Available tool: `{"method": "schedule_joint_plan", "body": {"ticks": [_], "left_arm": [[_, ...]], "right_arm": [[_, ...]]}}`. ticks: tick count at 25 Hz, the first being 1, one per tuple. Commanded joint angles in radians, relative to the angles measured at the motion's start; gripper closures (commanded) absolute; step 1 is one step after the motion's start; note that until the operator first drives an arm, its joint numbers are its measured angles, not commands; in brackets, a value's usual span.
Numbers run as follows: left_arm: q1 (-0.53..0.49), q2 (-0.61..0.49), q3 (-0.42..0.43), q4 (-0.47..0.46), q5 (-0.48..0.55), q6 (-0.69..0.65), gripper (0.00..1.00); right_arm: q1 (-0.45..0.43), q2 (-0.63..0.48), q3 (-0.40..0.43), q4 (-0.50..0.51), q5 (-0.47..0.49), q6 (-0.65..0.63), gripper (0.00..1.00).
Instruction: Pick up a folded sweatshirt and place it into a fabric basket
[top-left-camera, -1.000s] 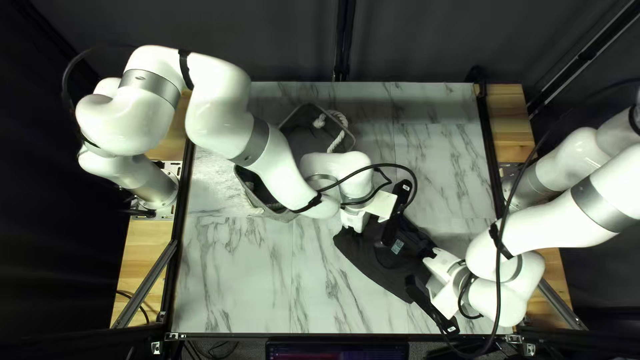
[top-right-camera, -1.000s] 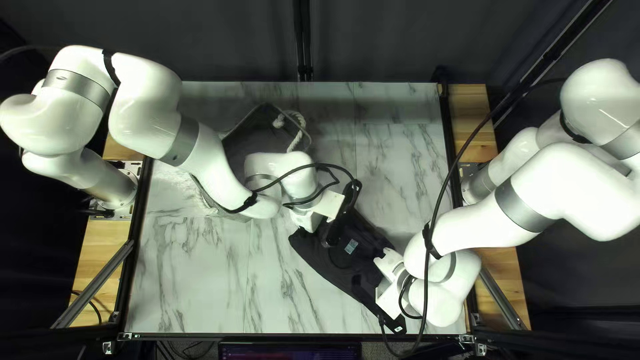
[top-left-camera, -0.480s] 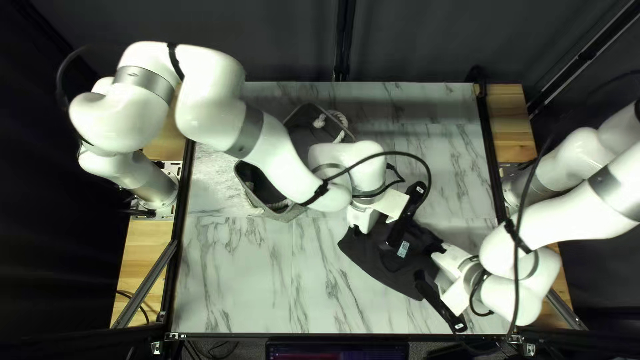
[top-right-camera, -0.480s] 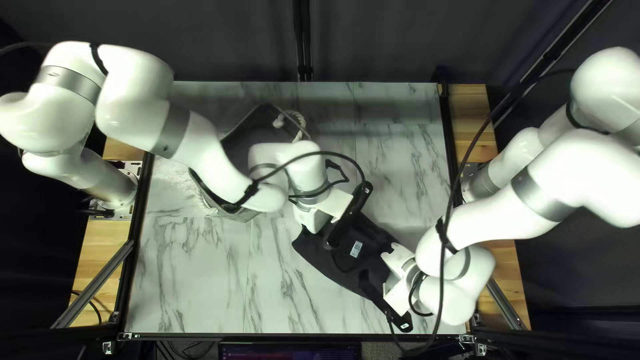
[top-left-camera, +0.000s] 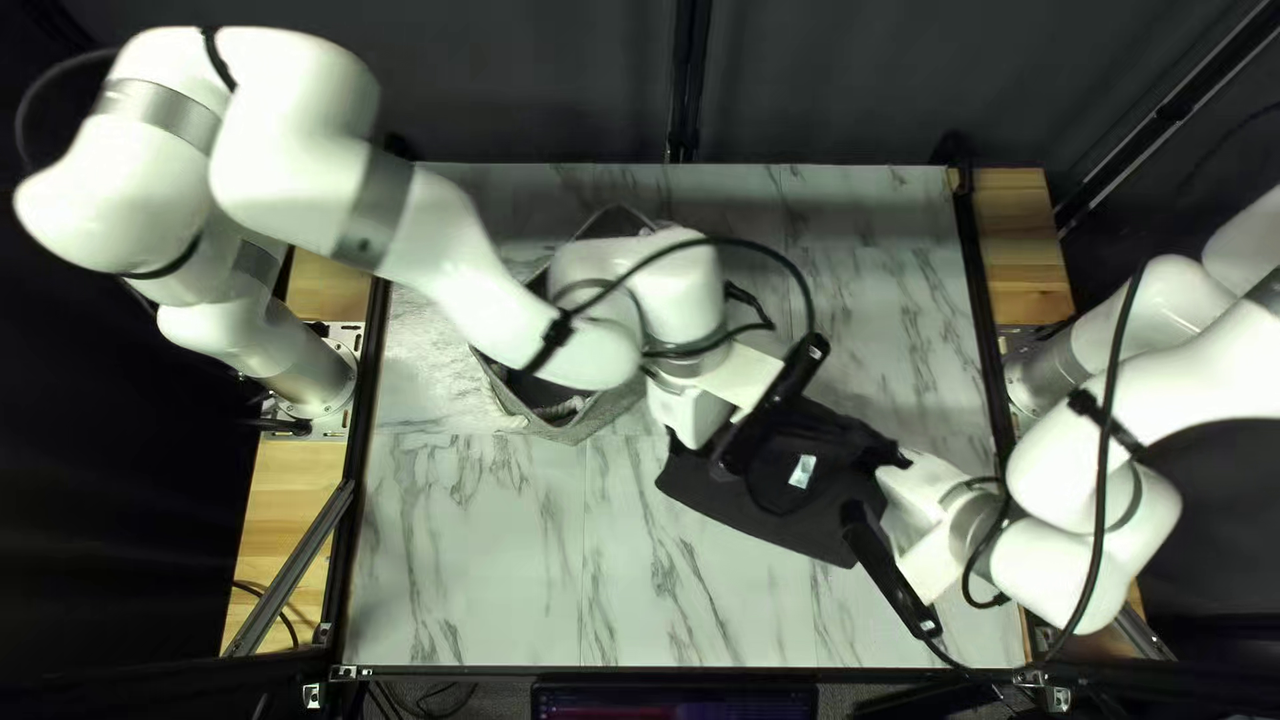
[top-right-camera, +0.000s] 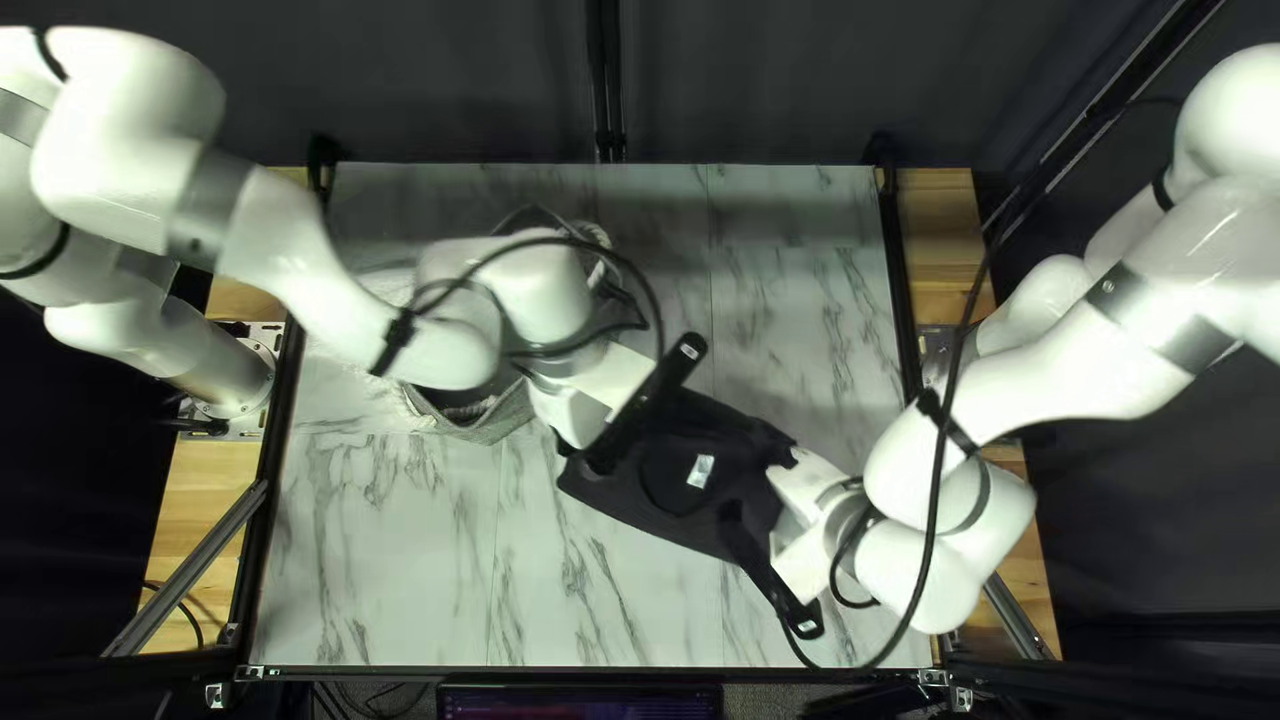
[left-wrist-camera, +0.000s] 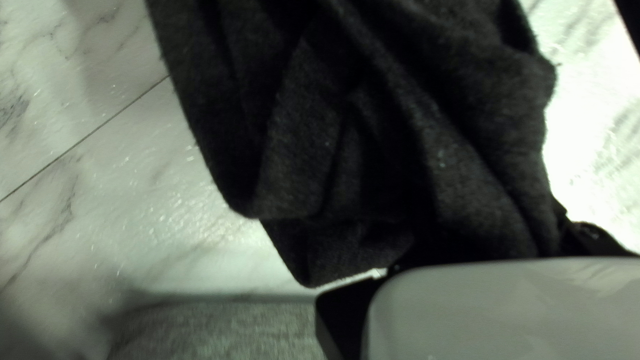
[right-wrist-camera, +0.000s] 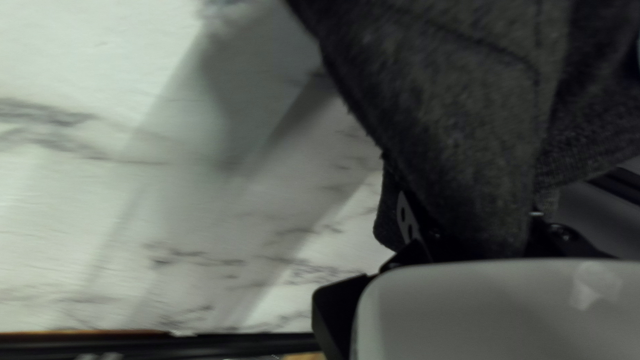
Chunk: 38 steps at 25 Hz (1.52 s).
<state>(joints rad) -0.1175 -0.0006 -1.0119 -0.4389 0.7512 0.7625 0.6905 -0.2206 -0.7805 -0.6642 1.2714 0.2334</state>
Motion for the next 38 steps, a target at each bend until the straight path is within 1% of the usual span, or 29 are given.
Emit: {"method": "schedule_joint_plan", "body": {"ticks": [1, 3, 4, 5, 6, 10, 11, 14, 16, 17, 21, 23, 25, 29, 33, 38], "left_arm": [[0.046, -0.142, 0.128, -0.034, -0.036, 0.043, 1.0], [0.078, -0.216, 0.191, -0.053, -0.048, 0.067, 1.0], [0.09, -0.242, 0.215, -0.064, -0.054, 0.079, 1.0], [0.106, -0.271, 0.24, -0.076, -0.057, 0.098, 1.0], [0.112, -0.282, 0.251, -0.082, -0.062, 0.105, 1.0], [0.175, -0.391, 0.345, -0.102, -0.047, 0.153, 1.0], [0.18, -0.403, 0.355, -0.105, -0.046, 0.156, 1.0], [0.224, -0.497, 0.427, -0.111, -0.024, 0.18, 1.0], [0.242, -0.547, 0.474, -0.123, -0.024, 0.194, 1.0], [0.26, -0.597, 0.519, -0.134, -0.02, 0.207, 1.0], [0.312, -0.726, 0.617, -0.153, 0.003, 0.229, 1.0], [0.349, -0.83, 0.682, -0.157, 0.034, 0.234, 1.0], [0.372, -0.908, 0.732, -0.16, 0.054, 0.233, 1.0], [0.399, -1.016, 0.802, -0.161, 0.079, 0.219, 1.0], [0.414, -1.082, 0.866, -0.172, 0.079, 0.216, 1.0], [0.421, -1.082, 0.909, -0.204, 0.051, 0.241, 1.0]], "right_arm": [[-0.099, -0.02, -0.05, -0.027, 0.036, -0.115, 1.0], [-0.148, -0.022, -0.062, -0.045, 0.03, -0.157, 1.0], [-0.158, -0.022, -0.064, -0.05, 0.027, -0.164, 1.0], [-0.193, -0.016, -0.076, -0.061, 0.015, -0.192, 1.0], [-0.203, -0.012, -0.081, -0.064, 0.012, -0.201, 1.0], [-0.325, 0.023, -0.157, -0.088, -0.014, -0.324, 1.0], [-0.335, 0.026, -0.163, -0.09, -0.016, -0.334, 1.0], [-0.435, 0.064, -0.229, -0.107, -0.049, -0.433, 1.0], [-0.476, 0.085, -0.254, -0.117, -0.071, -0.468, 1.0], [-0.511, 0.105, -0.27, -0.128, -0.097, -0.491, 1.0], [-0.582, 0.171, -0.307, -0.157, -0.169, -0.522, 1.0], [-0.623, 0.223, -0.338, -0.176, -0.224, -0.538, 1.0], [-0.653, 0.265, -0.361, -0.194, -0.269, -0.545, 1.0], [-0.706, 0.339, -0.404, -0.223, -0.342, -0.558, 1.0], [-0.748, 0.411, -0.45, -0.245, -0.395, -0.566, 1.0], [-0.784, 0.449, -0.454, -0.274, -0.449, -0.552, 1.0]]}}
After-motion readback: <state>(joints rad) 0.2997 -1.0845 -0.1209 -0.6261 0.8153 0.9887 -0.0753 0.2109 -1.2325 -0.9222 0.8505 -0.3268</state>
